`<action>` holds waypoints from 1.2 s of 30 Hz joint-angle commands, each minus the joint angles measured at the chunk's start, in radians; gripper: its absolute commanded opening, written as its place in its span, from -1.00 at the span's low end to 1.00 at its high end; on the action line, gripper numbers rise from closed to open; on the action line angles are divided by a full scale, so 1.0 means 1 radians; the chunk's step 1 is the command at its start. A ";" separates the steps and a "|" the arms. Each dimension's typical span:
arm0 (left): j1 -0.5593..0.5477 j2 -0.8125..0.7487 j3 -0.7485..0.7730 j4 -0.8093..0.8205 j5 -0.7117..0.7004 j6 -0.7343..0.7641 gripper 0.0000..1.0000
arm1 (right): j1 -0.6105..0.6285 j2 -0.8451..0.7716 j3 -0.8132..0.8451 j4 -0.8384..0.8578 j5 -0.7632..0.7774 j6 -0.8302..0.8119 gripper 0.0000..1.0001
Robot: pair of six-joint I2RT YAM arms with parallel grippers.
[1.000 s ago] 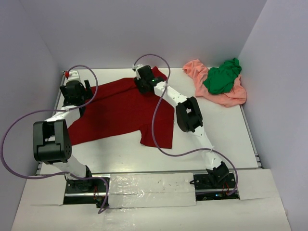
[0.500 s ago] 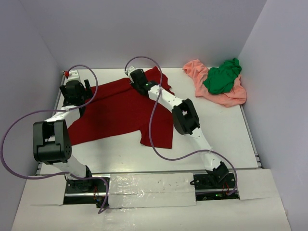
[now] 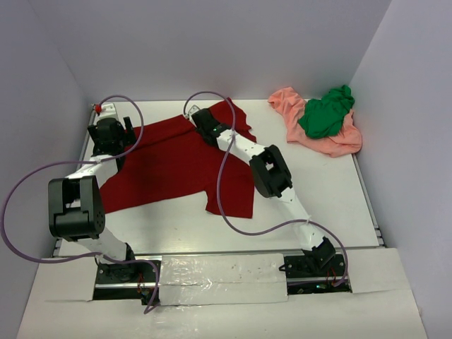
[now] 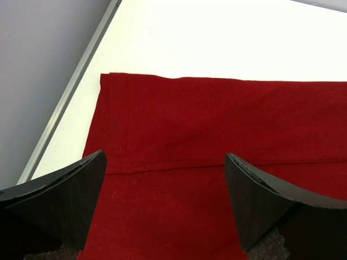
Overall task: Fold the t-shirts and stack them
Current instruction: Fold the tshirt
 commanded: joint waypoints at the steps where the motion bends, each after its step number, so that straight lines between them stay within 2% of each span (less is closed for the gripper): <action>1: -0.006 -0.041 0.009 0.039 -0.004 0.009 0.99 | 0.009 0.015 0.006 0.050 0.059 -0.053 -0.04; 5: -0.006 -0.050 0.003 0.044 -0.004 0.010 0.98 | 0.015 0.025 0.003 0.092 0.102 -0.100 -0.10; 11: -0.006 -0.046 0.011 0.044 0.002 0.010 0.99 | 0.024 0.019 -0.035 0.168 0.101 -0.146 -0.17; 19: -0.006 -0.044 0.012 0.042 0.001 0.012 0.99 | 0.032 0.026 -0.024 0.183 0.072 -0.148 -0.22; 24: -0.006 -0.044 0.011 0.042 -0.001 0.013 0.99 | 0.035 0.036 -0.010 0.180 0.072 -0.142 -0.32; 36: -0.006 -0.044 0.020 0.024 0.011 0.016 0.99 | 0.026 0.039 0.039 0.060 0.044 -0.140 -0.34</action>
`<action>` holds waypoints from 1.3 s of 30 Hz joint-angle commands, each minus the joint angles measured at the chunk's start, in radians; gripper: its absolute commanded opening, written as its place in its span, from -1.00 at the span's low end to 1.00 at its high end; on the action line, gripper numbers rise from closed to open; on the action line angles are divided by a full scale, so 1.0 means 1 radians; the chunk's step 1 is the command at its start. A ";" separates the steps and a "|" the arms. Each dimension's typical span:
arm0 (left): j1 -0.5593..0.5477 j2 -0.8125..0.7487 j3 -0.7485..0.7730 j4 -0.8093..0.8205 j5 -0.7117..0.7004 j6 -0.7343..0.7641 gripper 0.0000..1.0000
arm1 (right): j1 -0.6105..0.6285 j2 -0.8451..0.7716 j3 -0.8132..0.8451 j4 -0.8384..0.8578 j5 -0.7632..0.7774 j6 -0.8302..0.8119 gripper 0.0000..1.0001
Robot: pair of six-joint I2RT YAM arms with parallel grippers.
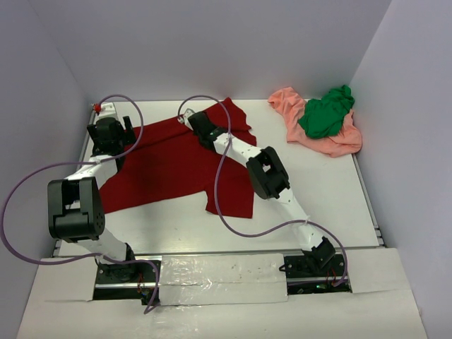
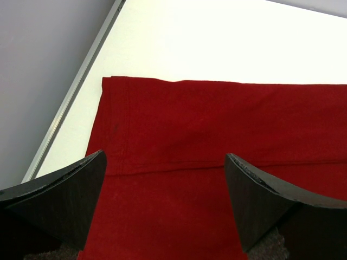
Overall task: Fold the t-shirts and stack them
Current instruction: Fold the tshirt
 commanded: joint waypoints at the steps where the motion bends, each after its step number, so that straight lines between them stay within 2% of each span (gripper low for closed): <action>1: -0.006 -0.033 0.021 0.020 0.011 0.012 0.99 | -0.004 0.020 0.060 -0.039 -0.015 -0.007 -0.33; 13: -0.006 -0.038 0.020 0.021 0.012 0.016 0.99 | -0.015 0.066 0.094 0.027 0.063 -0.066 -0.33; 28: -0.006 -0.041 0.011 0.027 0.014 0.018 0.99 | -0.016 0.110 0.155 0.032 0.100 -0.078 -0.37; 37: -0.006 -0.043 0.011 0.024 0.017 0.015 0.99 | -0.018 0.107 0.154 0.035 0.100 -0.077 -0.71; 39: -0.006 -0.046 0.009 0.024 0.017 0.015 0.99 | -0.018 0.103 0.145 0.036 0.100 -0.077 -0.91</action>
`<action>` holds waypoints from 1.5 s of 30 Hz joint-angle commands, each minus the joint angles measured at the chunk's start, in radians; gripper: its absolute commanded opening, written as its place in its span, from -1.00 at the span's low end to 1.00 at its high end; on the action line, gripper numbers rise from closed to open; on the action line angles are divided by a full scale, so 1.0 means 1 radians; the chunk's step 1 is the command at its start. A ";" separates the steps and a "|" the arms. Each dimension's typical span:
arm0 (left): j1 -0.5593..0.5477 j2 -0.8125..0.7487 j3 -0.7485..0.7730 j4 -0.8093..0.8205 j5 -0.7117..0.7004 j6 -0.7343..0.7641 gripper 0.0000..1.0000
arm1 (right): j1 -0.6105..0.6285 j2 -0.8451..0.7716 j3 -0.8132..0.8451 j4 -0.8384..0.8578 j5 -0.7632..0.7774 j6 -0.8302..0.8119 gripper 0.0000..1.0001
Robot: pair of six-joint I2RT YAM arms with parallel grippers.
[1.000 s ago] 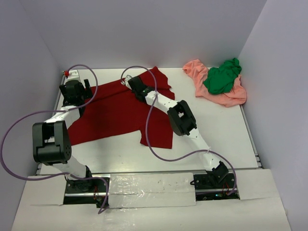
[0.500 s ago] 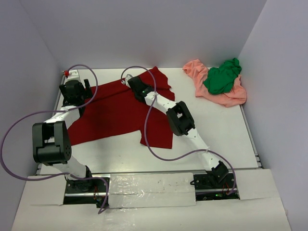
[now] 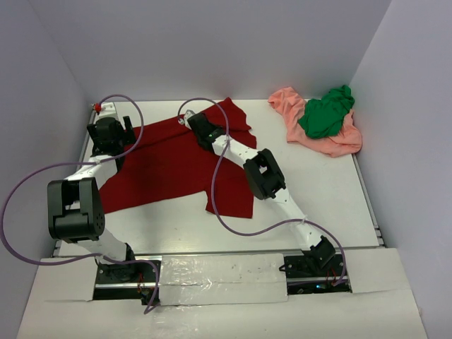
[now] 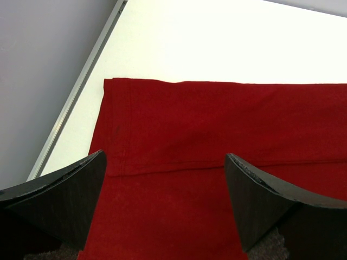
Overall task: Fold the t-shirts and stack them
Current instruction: Fold the tshirt
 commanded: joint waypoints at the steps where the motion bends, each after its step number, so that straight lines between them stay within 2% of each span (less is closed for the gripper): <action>1: -0.004 -0.041 0.009 0.025 0.017 0.001 0.99 | -0.005 -0.006 0.020 0.036 0.016 0.004 -0.98; 6: -0.004 -0.041 0.015 0.020 0.024 -0.005 0.99 | 0.004 -0.057 -0.095 0.119 0.028 -0.028 -1.00; 20: -0.007 -0.049 0.000 0.022 0.030 -0.004 0.99 | 0.054 -0.130 -0.154 0.207 0.030 -0.053 -1.00; 45: -0.012 -0.063 -0.016 0.014 0.032 0.003 0.99 | 0.160 -0.170 -0.098 0.085 0.018 -0.025 -1.00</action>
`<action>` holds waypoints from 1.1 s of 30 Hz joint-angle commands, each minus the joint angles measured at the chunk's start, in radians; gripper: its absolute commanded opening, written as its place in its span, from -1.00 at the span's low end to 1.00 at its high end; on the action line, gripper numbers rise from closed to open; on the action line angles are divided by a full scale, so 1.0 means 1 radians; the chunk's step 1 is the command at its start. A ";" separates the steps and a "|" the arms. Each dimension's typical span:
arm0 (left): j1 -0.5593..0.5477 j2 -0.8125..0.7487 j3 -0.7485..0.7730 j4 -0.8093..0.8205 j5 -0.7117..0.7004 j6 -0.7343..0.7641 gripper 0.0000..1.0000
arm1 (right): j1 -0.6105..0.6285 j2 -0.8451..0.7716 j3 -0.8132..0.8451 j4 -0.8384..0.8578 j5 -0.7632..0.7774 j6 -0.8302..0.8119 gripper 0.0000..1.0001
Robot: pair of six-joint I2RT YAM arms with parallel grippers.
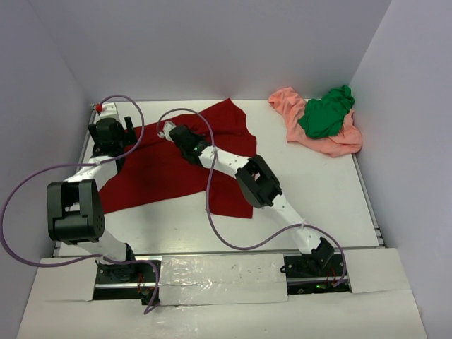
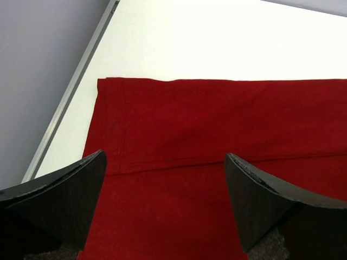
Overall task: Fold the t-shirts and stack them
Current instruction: Fold the tshirt
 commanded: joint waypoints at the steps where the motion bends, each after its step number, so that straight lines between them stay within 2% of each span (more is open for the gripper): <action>1: -0.006 -0.047 -0.004 0.014 0.008 0.004 0.99 | 0.012 -0.082 0.034 -0.022 0.006 0.005 -1.00; 19: -0.008 -0.075 0.001 -0.013 0.022 -0.004 0.99 | -0.026 -0.226 -0.192 -0.038 0.089 -0.010 -1.00; 26: -0.006 -0.096 -0.002 -0.023 0.023 -0.005 0.98 | -0.043 -0.240 -0.192 -0.034 0.118 -0.053 -1.00; 33: -0.006 -0.112 -0.005 -0.026 0.026 -0.005 0.99 | -0.046 -0.229 -0.124 0.010 0.150 -0.156 -1.00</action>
